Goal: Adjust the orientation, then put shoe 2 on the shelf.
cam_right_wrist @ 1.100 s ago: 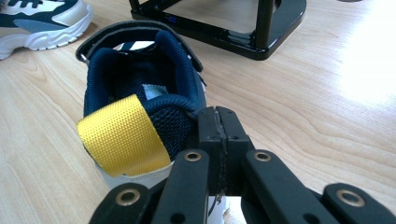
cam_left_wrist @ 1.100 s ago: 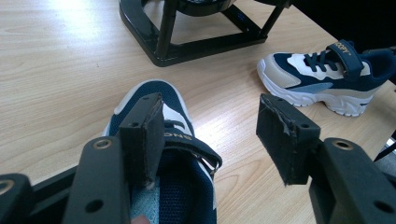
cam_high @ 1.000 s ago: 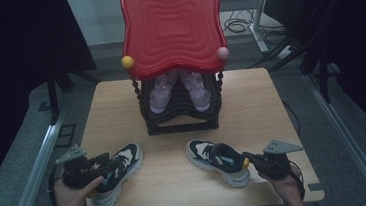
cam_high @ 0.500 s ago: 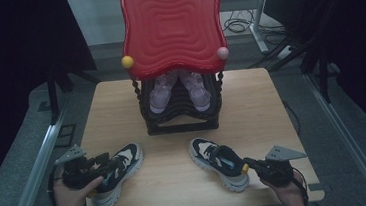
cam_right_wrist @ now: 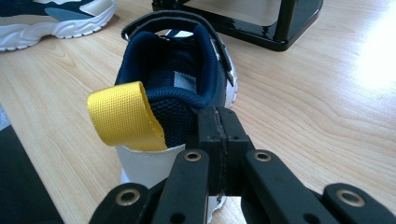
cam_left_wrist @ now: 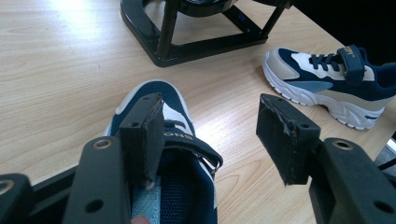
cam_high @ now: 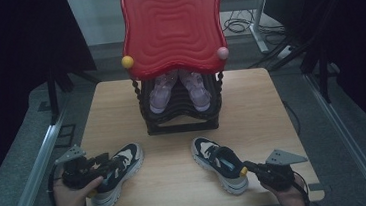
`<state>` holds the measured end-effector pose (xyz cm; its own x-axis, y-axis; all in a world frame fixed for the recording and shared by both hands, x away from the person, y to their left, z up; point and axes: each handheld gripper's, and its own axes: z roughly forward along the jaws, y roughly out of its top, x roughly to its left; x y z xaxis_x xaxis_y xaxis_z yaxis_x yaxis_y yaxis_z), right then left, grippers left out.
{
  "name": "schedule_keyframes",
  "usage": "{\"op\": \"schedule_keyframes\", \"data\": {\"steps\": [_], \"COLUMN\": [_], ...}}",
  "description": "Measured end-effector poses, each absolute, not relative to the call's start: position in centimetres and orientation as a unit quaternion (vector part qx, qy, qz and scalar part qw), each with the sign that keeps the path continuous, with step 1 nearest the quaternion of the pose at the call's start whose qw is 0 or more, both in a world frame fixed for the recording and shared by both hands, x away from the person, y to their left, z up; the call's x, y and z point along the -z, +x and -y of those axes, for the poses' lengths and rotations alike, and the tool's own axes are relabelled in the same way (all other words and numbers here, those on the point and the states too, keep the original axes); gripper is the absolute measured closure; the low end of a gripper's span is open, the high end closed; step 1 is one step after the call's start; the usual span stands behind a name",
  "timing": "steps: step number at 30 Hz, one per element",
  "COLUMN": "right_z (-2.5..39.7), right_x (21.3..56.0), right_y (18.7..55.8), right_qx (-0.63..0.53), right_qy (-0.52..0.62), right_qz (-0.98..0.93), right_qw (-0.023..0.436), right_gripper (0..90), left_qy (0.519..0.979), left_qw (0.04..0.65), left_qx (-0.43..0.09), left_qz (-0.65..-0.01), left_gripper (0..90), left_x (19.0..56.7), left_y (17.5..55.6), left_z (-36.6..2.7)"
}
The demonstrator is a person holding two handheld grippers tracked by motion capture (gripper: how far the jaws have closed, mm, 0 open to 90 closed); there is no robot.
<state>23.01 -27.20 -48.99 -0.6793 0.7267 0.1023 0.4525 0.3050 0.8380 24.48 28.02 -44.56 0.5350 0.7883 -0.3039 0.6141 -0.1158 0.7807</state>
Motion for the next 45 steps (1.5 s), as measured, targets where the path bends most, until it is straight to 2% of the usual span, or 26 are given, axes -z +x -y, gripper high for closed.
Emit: {"op": "schedule_keyframes", "data": {"steps": [18, 32, 37, 45], "right_z": [27.7, 26.2, 26.8, 27.2], "right_x": [47.5, 46.2, 46.0, 45.7], "right_y": [24.3, 25.6, 25.3, 25.3], "right_qx": [-0.476, -0.497, -0.502, -0.503], "right_qy": [0.383, 0.367, 0.373, 0.382], "right_qz": [-0.772, -0.766, -0.76, -0.752], "right_qw": [0.178, 0.177, 0.177, 0.187], "right_gripper": [89.5, 86.4, 81.3, 65.5], "left_qy": [0.737, 0.735, 0.731, 0.733], "left_qw": [0.468, 0.47, 0.47, 0.456], "left_qx": [-0.098, -0.101, -0.103, -0.1], "left_qz": [-0.478, -0.479, -0.484, -0.494], "left_gripper": [41.8, 41.9, 41.9, 40.8], "left_x": [44.5, 44.4, 44.4, 44.9], "left_y": [24.4, 24.5, 24.5, 24.5], "left_z": [-28.4, -28.7, -29.3, -31.1]}}
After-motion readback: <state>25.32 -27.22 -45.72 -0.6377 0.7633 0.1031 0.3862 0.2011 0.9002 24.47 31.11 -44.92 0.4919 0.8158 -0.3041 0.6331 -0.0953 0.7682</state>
